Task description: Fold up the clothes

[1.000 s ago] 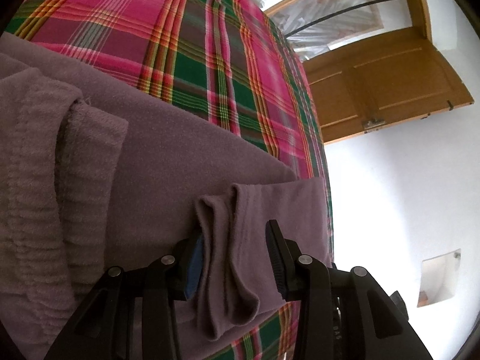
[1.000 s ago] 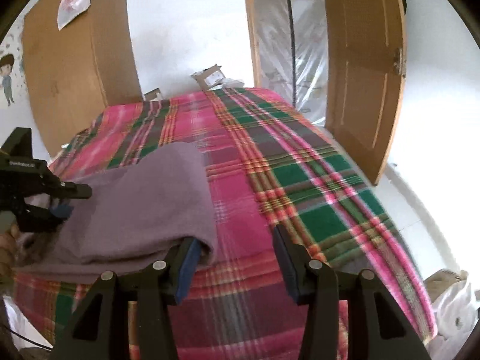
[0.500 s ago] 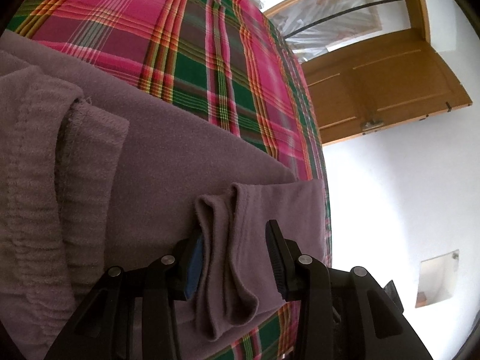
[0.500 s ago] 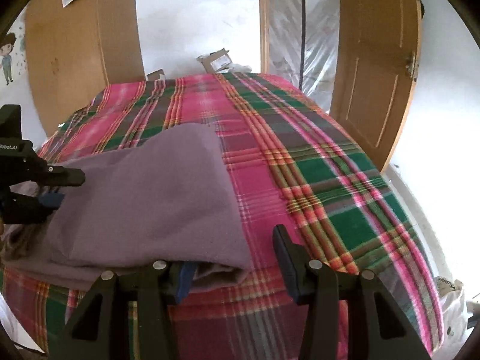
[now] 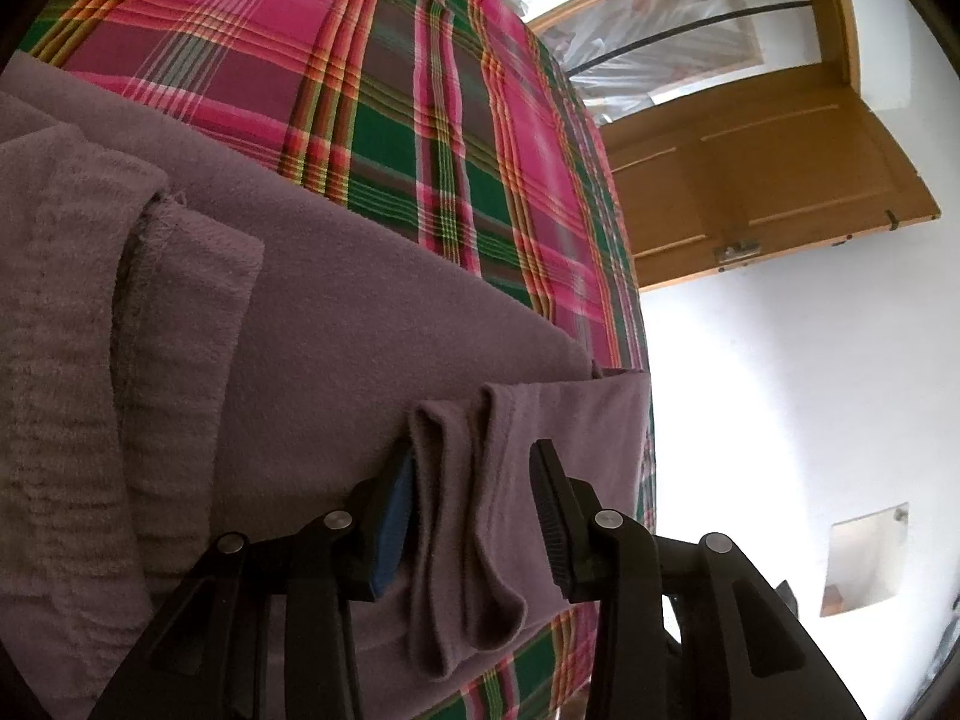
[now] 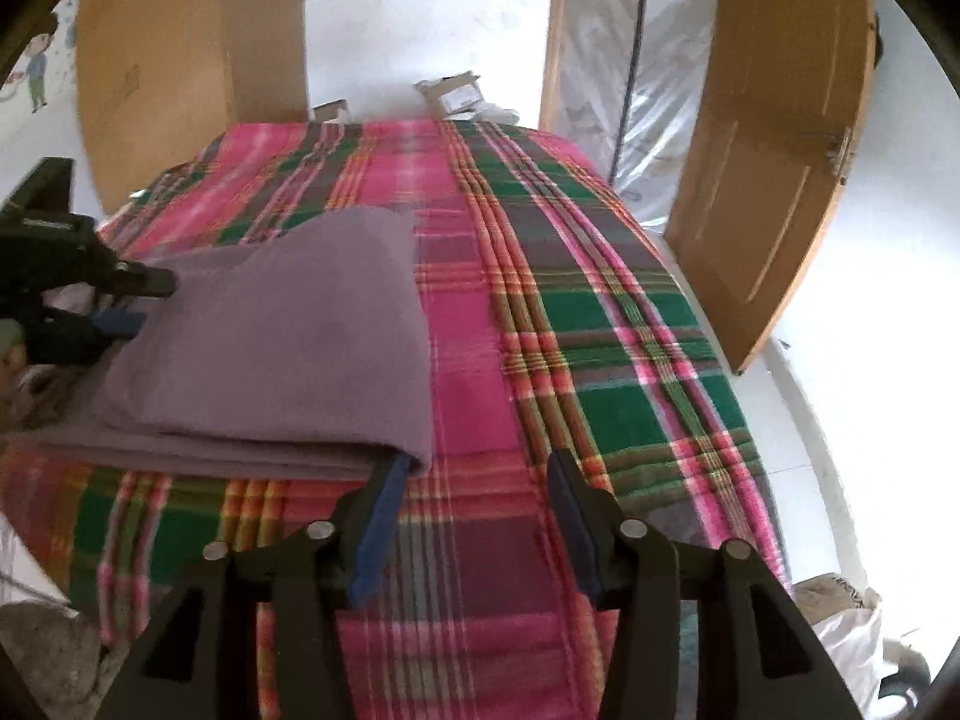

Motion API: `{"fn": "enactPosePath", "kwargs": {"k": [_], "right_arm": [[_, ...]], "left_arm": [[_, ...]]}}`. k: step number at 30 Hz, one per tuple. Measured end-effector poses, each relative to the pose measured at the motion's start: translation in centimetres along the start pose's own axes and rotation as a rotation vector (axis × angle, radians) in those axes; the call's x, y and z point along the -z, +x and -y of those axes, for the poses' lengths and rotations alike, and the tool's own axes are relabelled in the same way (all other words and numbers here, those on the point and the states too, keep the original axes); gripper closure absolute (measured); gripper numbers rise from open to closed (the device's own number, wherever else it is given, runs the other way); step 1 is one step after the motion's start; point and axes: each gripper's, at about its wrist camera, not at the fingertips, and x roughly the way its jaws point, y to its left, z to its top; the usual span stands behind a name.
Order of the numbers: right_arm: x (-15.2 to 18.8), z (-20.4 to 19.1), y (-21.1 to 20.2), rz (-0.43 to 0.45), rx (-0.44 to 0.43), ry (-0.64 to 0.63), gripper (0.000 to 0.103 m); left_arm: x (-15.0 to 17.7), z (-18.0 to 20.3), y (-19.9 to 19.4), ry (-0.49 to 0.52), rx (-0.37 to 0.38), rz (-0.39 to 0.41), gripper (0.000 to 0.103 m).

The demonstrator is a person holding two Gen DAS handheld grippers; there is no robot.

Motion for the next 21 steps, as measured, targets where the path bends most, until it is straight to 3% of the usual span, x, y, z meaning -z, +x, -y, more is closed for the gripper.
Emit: {"fn": "enactPosePath", "kwargs": {"k": [1,5,9,15,21], "right_arm": [[-0.5,-0.1,0.2,0.006,-0.019,0.002,0.062],[-2.4,-0.5,0.9,0.028,-0.097,0.009,0.087],[-4.4,-0.9,1.7,0.051,-0.175,0.015,0.096],[-6.8,-2.3,5.8,-0.03,-0.204,-0.01,0.096],[-7.4,-2.9,7.5,-0.09,-0.176,-0.027,0.096]], "left_arm": [[0.0,0.1,-0.1,0.003,-0.007,0.003,0.063],[0.4,1.2,-1.2,0.067,-0.048,0.054,0.063],[0.7,2.5,-2.5,0.131,-0.052,0.109,0.063],[0.9,4.2,-3.6,0.237,-0.061,0.177,0.063],[0.9,4.5,-2.4,0.283,-0.036,0.139,0.063]]}}
